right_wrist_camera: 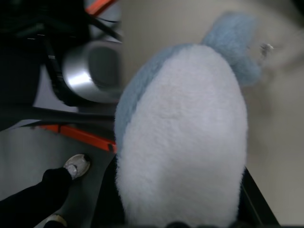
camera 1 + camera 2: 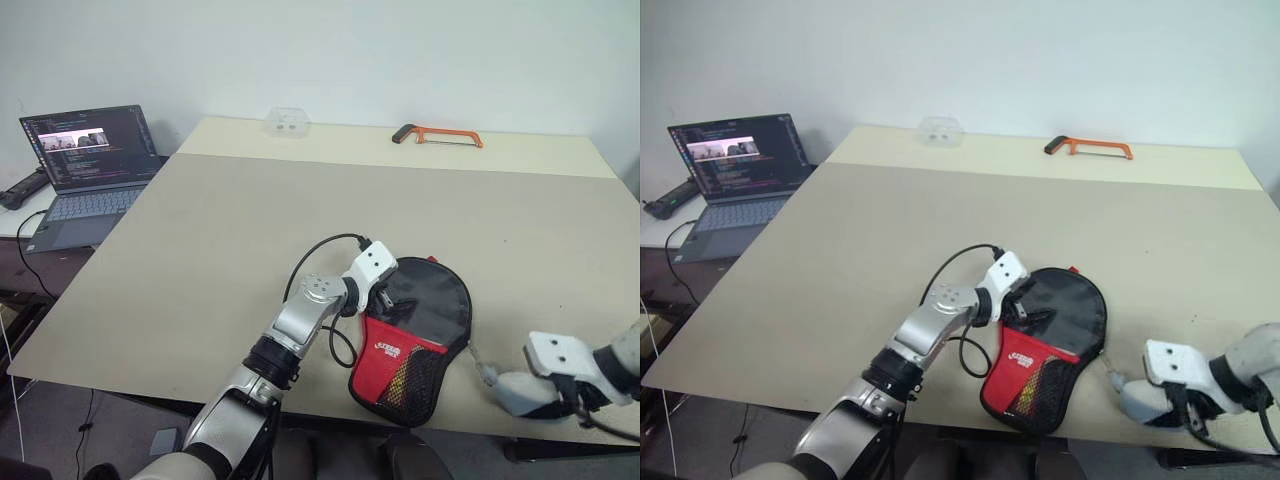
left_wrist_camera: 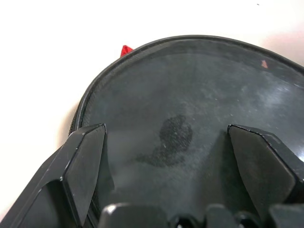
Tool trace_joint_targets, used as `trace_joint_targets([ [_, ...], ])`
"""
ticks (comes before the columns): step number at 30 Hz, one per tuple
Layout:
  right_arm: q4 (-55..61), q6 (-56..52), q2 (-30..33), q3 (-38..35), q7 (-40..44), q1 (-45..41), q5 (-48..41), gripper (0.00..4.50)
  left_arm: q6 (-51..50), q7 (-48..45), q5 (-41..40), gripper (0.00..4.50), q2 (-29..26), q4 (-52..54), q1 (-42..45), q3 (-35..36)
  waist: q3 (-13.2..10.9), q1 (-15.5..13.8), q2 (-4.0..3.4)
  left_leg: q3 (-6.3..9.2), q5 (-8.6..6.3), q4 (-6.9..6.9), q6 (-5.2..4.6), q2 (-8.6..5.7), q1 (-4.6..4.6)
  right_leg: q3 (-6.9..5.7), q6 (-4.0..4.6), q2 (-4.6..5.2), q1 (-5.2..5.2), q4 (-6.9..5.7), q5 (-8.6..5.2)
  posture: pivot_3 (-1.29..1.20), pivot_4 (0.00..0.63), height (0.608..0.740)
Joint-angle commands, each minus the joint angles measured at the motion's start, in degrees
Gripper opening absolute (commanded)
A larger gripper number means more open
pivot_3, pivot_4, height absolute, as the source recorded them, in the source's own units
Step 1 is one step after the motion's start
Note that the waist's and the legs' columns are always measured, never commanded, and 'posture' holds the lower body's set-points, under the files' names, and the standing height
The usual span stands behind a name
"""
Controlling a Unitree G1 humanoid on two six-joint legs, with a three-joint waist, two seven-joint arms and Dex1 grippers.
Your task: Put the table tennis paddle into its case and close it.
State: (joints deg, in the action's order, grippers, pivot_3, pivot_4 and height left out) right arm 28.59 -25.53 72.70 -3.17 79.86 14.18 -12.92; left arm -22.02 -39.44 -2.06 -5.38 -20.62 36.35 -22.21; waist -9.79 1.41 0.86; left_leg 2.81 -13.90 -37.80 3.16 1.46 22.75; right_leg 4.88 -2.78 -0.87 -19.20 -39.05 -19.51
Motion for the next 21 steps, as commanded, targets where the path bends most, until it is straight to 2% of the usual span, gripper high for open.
trace_joint_targets([
  [1, 7.9, 2.4, 1.6, 3.1, 3.3, 4.9, -1.6, 0.96, -2.9, 3.7, 3.6, 4.50, -1.7, -5.4, -0.7, 0.4, 0.0, 0.0, 0.02, 0.00, -0.01, 0.00, -0.01, 0.00, 0.02, -0.01, 0.00, 0.00, 0.00, 0.03, 0.00, 0.00, 0.150, 0.740],
  [8, 14.5, 4.7, 1.9, 8.8, 3.5, 6.8, -0.3, 0.96, -3.8, 4.7, 3.9, 4.50, -1.3, -5.4, -0.7, -0.1, 0.1, -0.3, 0.06, 0.01, -0.03, 0.01, -0.03, -0.01, 0.05, -0.04, -0.01, 0.01, 0.01, 0.09, -0.01, 0.00, 0.150, 0.740],
  [14, 10.8, 5.7, -0.2, 15.6, 1.6, 1.7, 5.4, 0.96, -4.1, 5.4, 4.0, 4.50, -1.5, -5.5, -0.8, -0.5, 0.3, -0.4, 0.28, 0.03, -0.06, 0.02, -0.05, 0.01, 0.02, -0.02, -0.01, 0.01, 0.01, 0.12, -0.01, 0.00, 0.150, 0.740],
  [17, 8.5, 5.6, -0.5, 15.7, 1.5, -0.6, 5.5, 0.96, -4.0, 5.3, 3.7, 4.50, -1.7, -5.1, -0.7, -0.2, 0.5, -0.3, 0.39, 0.02, -0.06, 0.03, -0.06, 0.01, 0.00, 0.00, -0.01, 0.01, 0.01, 0.12, -0.01, 0.00, 0.150, 0.740],
  [21, 2.9, 4.6, -1.4, 12.6, 2.4, -8.3, 2.0, 0.96, -3.4, 1.1, -0.1, 4.50, -2.1, -0.8, -0.6, 1.5, 0.5, 0.2, 0.49, 0.05, -0.06, 0.02, -0.07, 0.02, -0.05, 0.05, -0.01, 0.01, 0.05, 0.11, 0.00, 0.00, 0.150, 0.740],
])
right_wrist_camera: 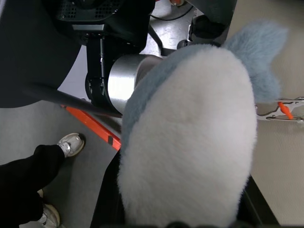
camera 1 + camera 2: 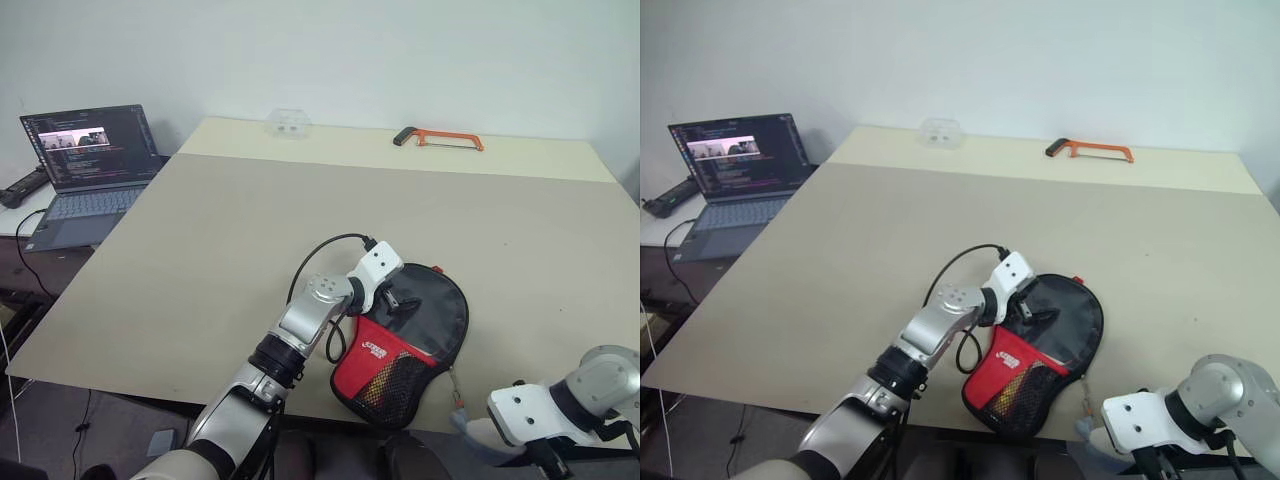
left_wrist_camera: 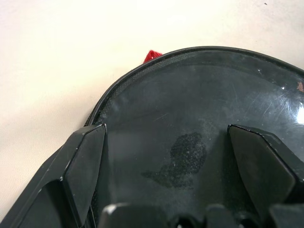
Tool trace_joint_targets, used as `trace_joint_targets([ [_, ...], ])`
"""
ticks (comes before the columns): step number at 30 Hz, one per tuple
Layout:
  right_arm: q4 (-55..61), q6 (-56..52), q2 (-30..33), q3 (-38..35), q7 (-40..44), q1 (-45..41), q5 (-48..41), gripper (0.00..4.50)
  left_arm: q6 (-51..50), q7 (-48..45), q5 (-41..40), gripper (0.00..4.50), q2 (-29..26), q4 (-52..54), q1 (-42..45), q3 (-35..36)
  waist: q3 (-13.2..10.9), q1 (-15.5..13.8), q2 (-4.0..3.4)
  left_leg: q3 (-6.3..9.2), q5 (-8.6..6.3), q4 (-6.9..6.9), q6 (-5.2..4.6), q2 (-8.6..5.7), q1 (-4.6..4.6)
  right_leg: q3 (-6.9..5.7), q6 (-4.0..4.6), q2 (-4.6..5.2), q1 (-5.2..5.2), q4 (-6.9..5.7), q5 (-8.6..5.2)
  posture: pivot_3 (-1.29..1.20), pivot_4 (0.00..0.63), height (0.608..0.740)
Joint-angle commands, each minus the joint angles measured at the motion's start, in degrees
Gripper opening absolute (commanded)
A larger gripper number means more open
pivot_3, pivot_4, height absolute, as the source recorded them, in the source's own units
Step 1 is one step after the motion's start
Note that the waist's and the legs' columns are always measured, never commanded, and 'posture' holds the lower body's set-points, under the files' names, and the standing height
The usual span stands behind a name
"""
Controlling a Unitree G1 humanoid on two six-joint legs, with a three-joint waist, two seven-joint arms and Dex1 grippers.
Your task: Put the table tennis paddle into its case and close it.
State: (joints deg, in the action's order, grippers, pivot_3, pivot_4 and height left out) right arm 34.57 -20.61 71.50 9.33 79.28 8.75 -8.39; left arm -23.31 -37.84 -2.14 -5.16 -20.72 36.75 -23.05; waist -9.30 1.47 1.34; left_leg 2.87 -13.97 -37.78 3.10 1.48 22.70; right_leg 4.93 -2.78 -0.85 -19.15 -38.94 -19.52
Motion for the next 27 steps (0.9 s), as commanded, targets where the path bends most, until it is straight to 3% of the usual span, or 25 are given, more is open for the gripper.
trace_joint_targets([
  [1, -4.6, -0.1, -0.5, -0.2, 3.2, -4.8, -3.0, 0.96, -2.3, -1.6, -1.0, 4.50, -2.5, 0.6, -1.1, 2.8, 0.0, 0.3, -0.02, -0.01, 0.00, -0.01, 0.00, 0.00, -0.01, 0.02, -0.02, 0.00, 0.00, 0.00, 0.01, 0.00, 0.150, 0.740],
  [6, -13.2, 0.0, -2.5, -0.6, 3.8, -15.4, -4.1, 0.96, -4.3, -6.2, -5.4, 4.50, -4.1, 7.4, -0.3, 5.2, -0.6, 0.9, -0.03, -0.13, 0.00, 0.00, -0.02, 0.05, 0.00, 0.12, -0.02, -0.04, -0.14, -0.07, 0.05, 0.00, 0.150, 0.740],
  [13, -26.2, 4.5, -5.7, 3.5, 1.8, -23.8, 3.3, 0.96, -7.3, -7.5, -8.0, 4.50, -5.2, 11.6, 2.6, 7.6, -0.9, 0.1, 0.01, -0.12, -0.05, 0.04, -0.06, 0.01, 0.37, 0.11, 0.25, 0.06, -0.52, -0.04, 0.21, 0.00, 0.150, 0.740],
  [23, -33.1, 6.1, -1.7, 1.2, 7.7, -27.0, 2.5, 4.33, -12.7, -16.5, -14.6, 4.50, -13.6, 23.8, 1.5, 9.3, -1.1, 0.1, -0.20, -0.10, -0.10, -0.08, -0.08, -0.01, 0.70, 0.06, 0.26, 0.13, -0.83, -0.12, 0.22, 0.00, 0.150, 0.740],
  [27, -37.3, 6.7, -1.3, -0.5, 6.6, -31.1, 2.4, 4.47, -12.4, -18.5, -15.4, 4.50, -18.3, 26.3, 0.0, 9.8, -1.2, 0.4, -0.29, -0.15, -0.10, -0.07, -0.08, 0.01, 0.70, 0.06, 0.27, 0.12, -0.88, -0.11, 0.22, 0.00, 0.150, 0.740],
])
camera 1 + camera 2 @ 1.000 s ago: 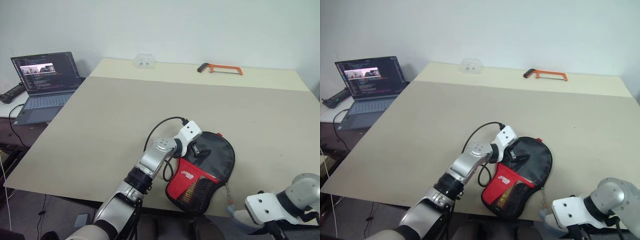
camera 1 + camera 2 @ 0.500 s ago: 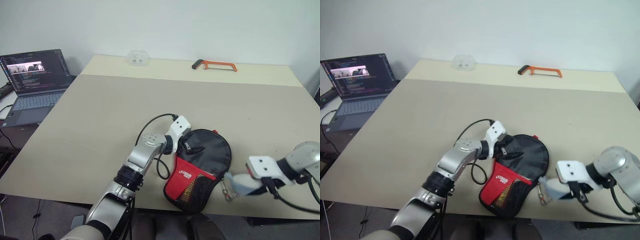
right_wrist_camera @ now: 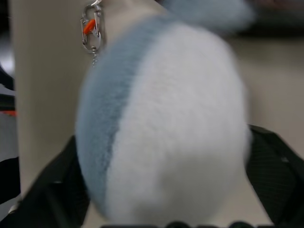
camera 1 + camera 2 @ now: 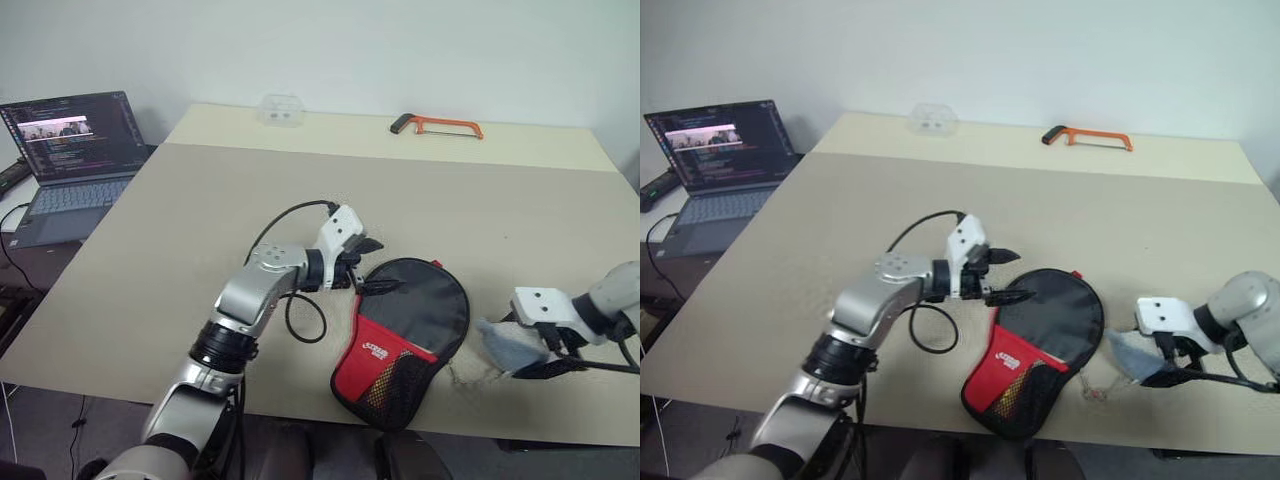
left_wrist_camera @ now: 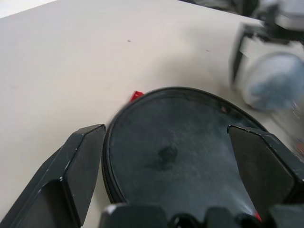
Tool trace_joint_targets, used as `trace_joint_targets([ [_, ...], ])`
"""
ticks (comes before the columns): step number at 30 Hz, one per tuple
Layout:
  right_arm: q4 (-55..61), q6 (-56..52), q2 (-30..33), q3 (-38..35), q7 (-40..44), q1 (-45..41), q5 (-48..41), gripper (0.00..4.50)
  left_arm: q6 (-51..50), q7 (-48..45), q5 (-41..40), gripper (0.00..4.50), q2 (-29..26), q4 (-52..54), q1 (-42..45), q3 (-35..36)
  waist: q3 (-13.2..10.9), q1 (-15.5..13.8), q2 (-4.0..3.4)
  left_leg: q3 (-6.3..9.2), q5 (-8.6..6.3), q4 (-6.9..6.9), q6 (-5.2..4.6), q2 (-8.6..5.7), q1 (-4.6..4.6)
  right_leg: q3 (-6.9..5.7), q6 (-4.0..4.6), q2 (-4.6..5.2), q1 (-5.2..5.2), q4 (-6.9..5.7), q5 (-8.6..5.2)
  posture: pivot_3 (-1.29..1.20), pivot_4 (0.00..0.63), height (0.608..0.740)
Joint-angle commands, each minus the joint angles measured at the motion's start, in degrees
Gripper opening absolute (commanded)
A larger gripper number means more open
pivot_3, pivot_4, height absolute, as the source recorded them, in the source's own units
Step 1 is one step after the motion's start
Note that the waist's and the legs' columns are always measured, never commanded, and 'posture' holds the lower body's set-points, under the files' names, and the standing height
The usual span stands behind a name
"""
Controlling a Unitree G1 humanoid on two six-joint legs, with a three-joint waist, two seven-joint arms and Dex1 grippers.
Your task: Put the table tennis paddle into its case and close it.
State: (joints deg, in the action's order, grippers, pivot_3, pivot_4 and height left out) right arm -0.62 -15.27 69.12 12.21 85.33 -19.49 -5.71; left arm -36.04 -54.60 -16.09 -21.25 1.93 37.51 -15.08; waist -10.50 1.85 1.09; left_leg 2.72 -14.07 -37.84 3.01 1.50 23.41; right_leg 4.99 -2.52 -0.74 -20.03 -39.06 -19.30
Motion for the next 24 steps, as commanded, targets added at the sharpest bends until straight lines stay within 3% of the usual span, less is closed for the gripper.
trace_joint_targets([
  [1, -3.1, 1.2, 0.9, -4.1, 0.1, -4.0, -0.6, 4.47, 0.4, -2.3, -1.7, 4.50, -3.5, 4.4, -1.4, 2.1, 0.0, 0.1, -0.06, -0.03, 0.00, 0.01, 0.00, -0.01, 0.00, 0.00, 0.00, 0.00, -0.01, -0.01, 0.00, 0.00, 0.150, 0.740],
  [13, -3.4, -10.6, -2.1, -12.1, 0.4, -14.2, -12.7, 4.47, -1.8, -8.3, -6.9, 4.50, -15.5, 10.3, -5.5, 6.5, -0.3, 0.0, -0.24, -0.01, -0.01, 0.01, -0.01, 0.04, 0.07, 0.02, 0.01, 0.08, -0.10, -0.02, 0.00, 0.00, 0.150, 0.740],
  [18, -0.7, -27.5, -13.0, -11.2, -13.1, -19.2, -15.7, 4.47, -2.1, -8.2, -7.8, 4.50, -17.5, 10.7, -5.7, 7.8, -0.3, 0.2, -0.21, -0.01, -0.01, 0.01, -0.01, 0.12, 0.05, 0.03, 0.06, 0.07, -0.10, -0.03, 0.03, 0.00, 0.150, 0.740],
  [24, 3.8, -46.0, -18.7, -7.0, -25.7, -17.6, -14.1, 4.47, -3.4, -9.0, -10.1, 4.50, -19.7, 13.5, -6.7, 9.1, -0.3, -0.4, -0.27, 0.09, 0.00, -0.04, -0.01, 0.07, 0.58, -0.03, 0.07, 0.07, -0.54, -0.07, 0.04, 0.00, 0.150, 0.740],
])
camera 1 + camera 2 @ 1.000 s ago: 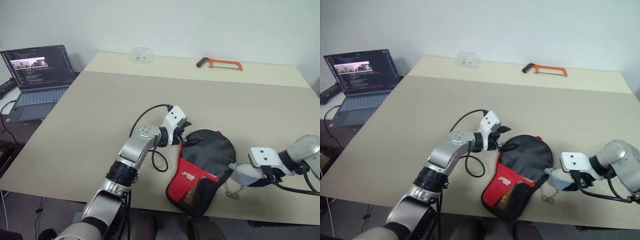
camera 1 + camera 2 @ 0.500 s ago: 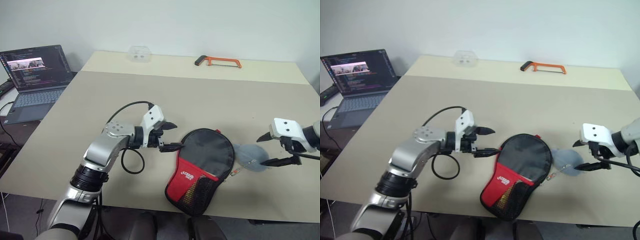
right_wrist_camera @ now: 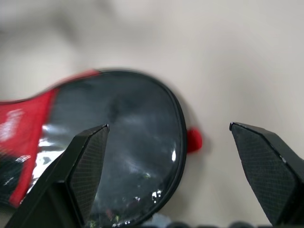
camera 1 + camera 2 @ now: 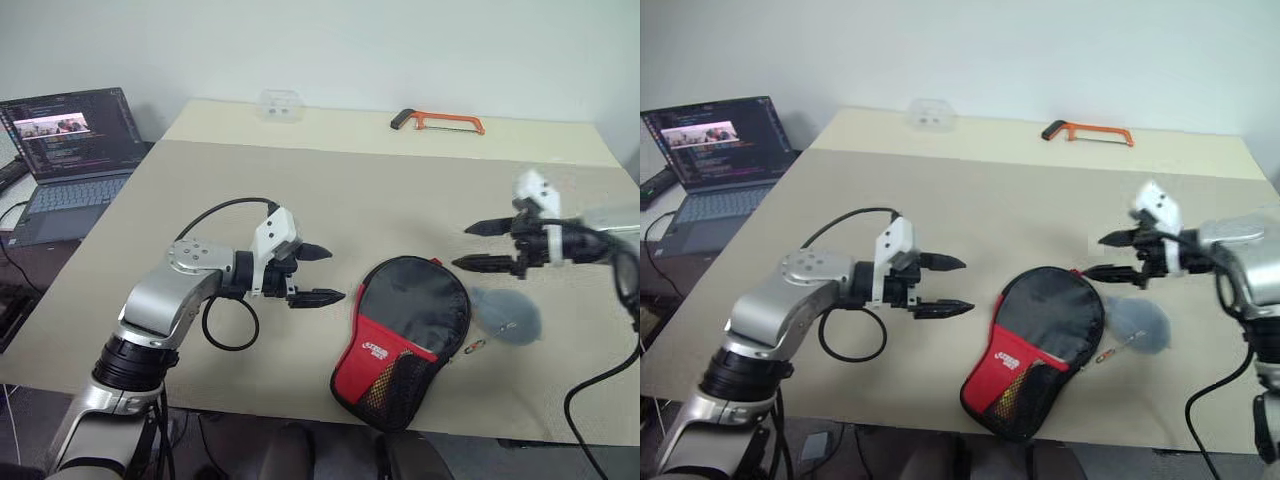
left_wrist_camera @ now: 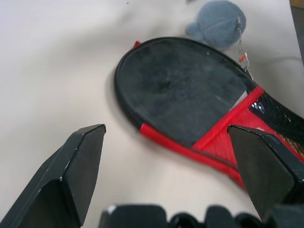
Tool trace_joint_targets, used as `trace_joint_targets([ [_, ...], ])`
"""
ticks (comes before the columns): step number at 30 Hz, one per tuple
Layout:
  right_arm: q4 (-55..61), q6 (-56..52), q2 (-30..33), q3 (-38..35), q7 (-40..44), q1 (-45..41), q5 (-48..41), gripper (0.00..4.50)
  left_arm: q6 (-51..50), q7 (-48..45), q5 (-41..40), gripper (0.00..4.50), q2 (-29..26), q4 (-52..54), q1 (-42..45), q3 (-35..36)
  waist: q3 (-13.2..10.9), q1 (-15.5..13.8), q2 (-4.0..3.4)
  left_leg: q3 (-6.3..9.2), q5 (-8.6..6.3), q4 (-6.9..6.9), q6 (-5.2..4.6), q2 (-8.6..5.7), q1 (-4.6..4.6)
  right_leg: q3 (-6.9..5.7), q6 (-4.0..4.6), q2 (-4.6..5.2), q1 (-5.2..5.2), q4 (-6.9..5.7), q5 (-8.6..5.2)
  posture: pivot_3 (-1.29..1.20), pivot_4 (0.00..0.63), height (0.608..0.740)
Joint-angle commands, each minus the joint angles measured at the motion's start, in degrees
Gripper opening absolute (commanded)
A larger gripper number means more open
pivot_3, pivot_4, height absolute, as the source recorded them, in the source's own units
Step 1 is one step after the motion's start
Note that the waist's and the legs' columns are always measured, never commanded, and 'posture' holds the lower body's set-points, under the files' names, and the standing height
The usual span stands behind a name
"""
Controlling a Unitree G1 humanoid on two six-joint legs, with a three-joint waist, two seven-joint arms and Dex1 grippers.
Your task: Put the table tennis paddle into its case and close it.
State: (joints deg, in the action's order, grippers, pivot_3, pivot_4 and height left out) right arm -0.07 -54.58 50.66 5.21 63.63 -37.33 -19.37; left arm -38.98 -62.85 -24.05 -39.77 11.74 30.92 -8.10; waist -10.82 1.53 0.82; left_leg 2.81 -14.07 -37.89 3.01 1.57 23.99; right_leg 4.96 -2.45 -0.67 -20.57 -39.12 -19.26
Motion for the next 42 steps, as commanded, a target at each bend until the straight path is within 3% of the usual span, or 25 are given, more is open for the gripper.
trace_joint_targets([
  [1, 3.4, -8.6, -0.8, -0.3, -5.1, 0.6, -0.9, 4.47, -0.8, -1.1, -2.8, 4.50, -1.7, 4.4, -0.6, 2.5, 0.0, -0.1, 0.00, 0.00, 0.00, 0.01, 0.00, -0.02, 0.08, -0.01, 0.00, 0.00, -0.08, 0.00, 0.00, 0.00, 0.150, 0.740],
  [9, 1.6, -15.5, -4.3, -2.1, -11.6, 2.3, -2.2, 4.47, -0.1, -2.9, -4.6, 4.50, -5.4, 6.9, -2.9, 3.7, 0.0, 0.2, 0.00, -0.21, 0.02, -0.06, -0.02, 0.03, 0.44, 0.04, 0.01, -0.04, -0.78, -0.52, -0.01, 0.00, 0.150, 0.740],
  [23, 0.9, -12.0, -5.8, -0.6, -14.0, 3.2, -3.0, 0.12, 1.3, -2.5, -6.0, 4.50, -7.5, 9.5, -5.4, 6.1, 0.0, 0.3, 0.01, -0.35, 0.02, -0.09, -0.02, 0.04, 0.38, 0.13, 0.01, -0.17, -0.83, -0.72, -0.01, 0.00, 0.150, 0.740],
  [32, -8.0, 13.9, -4.5, 14.4, -10.0, -3.7, 12.7, 0.02, 1.3, -1.1, -5.2, 4.50, -6.4, 8.8, -4.3, 4.4, 0.0, 2.0, 0.06, -0.63, 0.03, -0.11, -0.03, 0.04, -0.11, 0.41, -0.01, -0.20, -0.56, -0.88, 0.00, 0.00, 0.150, 0.740],
  [42, -23.2, 30.1, -11.6, 18.4, -7.3, -12.3, 20.2, 0.02, 0.9, -0.2, -5.1, 4.50, -6.9, 9.3, -4.7, 4.6, 0.1, 3.9, 0.26, -0.88, 0.29, -0.16, -0.11, 0.11, -0.38, 0.68, -0.06, -0.26, -0.50, -0.92, 0.40, 0.00, 0.150, 0.740],
])
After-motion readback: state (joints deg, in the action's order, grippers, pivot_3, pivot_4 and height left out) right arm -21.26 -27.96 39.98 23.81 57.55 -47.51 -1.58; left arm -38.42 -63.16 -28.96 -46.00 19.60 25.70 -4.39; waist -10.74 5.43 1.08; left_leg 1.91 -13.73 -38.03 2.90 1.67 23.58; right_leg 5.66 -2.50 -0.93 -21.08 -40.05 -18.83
